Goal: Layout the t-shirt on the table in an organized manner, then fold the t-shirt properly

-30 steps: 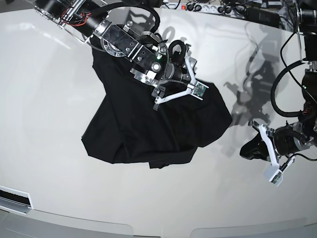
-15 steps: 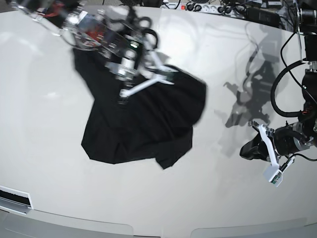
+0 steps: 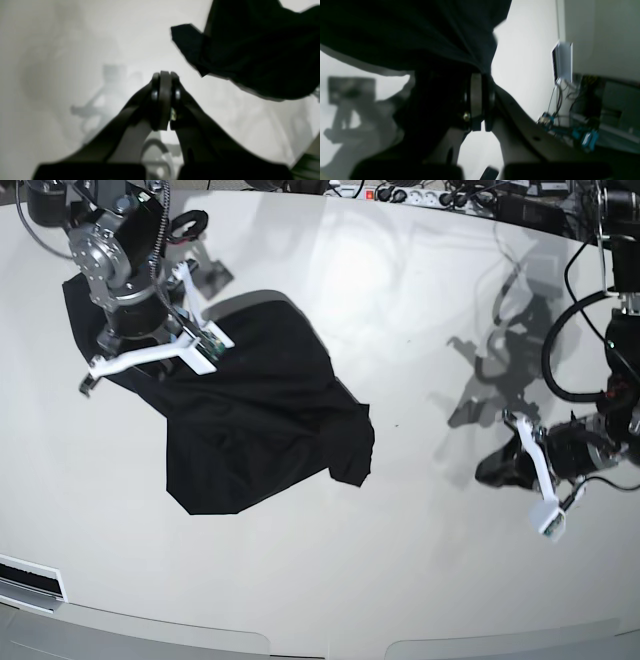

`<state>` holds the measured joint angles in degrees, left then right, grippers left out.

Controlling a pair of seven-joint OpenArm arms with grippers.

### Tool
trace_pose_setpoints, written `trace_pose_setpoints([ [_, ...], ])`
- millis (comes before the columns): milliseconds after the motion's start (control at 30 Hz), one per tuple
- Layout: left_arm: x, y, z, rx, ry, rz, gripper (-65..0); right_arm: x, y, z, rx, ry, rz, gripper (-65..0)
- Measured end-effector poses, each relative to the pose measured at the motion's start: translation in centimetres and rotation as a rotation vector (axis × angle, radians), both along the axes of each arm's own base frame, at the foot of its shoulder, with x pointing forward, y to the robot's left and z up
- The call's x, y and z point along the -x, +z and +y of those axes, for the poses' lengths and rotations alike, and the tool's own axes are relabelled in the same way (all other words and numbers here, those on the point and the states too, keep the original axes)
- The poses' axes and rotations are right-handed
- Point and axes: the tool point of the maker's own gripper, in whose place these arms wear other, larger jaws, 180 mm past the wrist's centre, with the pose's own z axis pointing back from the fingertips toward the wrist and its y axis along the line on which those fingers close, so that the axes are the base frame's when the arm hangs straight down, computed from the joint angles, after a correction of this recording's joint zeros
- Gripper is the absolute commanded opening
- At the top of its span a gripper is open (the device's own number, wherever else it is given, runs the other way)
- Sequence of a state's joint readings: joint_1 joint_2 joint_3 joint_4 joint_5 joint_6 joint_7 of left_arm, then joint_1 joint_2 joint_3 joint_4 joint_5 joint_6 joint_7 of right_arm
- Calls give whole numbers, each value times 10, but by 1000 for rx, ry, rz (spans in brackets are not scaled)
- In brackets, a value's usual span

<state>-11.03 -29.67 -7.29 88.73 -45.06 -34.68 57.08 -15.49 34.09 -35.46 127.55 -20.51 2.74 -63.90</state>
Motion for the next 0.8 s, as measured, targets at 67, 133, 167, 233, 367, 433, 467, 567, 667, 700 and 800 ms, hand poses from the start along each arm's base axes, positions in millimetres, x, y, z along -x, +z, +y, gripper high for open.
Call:
trace_pose_setpoints([
  [67,16,-13,-14,-15,-89,29,-650,6,-4,-9,7,-27,19,-650],
  [133,26,-25,-31,-31,-161,47,-650,13,-8,-15,7,-51,39,-650],
  [167,27,-29,-38,-45,-189,36,-650,16,-10,-18,11,-62,48,-650],
  [233,28,-36,-53,-61,-217,17,-641,26,-15,-24,17,-79,75,-650],
  [367,29,-61,-63,-171,-200,8,-357,43,-23,-30,28,-97,123,-650],
  [433,28,-65,-75,-186,-213,-24,-239,43,-23,-30,27,-98,121,-650],
  [467,26,-65,-83,-170,-203,-37,-214,42,-23,-30,26,-100,121,-650],
  [567,24,-65,-106,-150,-216,-72,-209,43,-23,-30,25,-101,121,-650],
  [667,23,-82,-119,-145,-239,-44,-209,44,-24,-30,26,-100,124,-650],
  [700,20,-91,-118,-156,-229,-22,-209,43,-24,-30,26,-100,124,-650],
  [800,3,-106,-112,-162,-219,16,-209,46,-25,-30,23,-101,129,-650],
])
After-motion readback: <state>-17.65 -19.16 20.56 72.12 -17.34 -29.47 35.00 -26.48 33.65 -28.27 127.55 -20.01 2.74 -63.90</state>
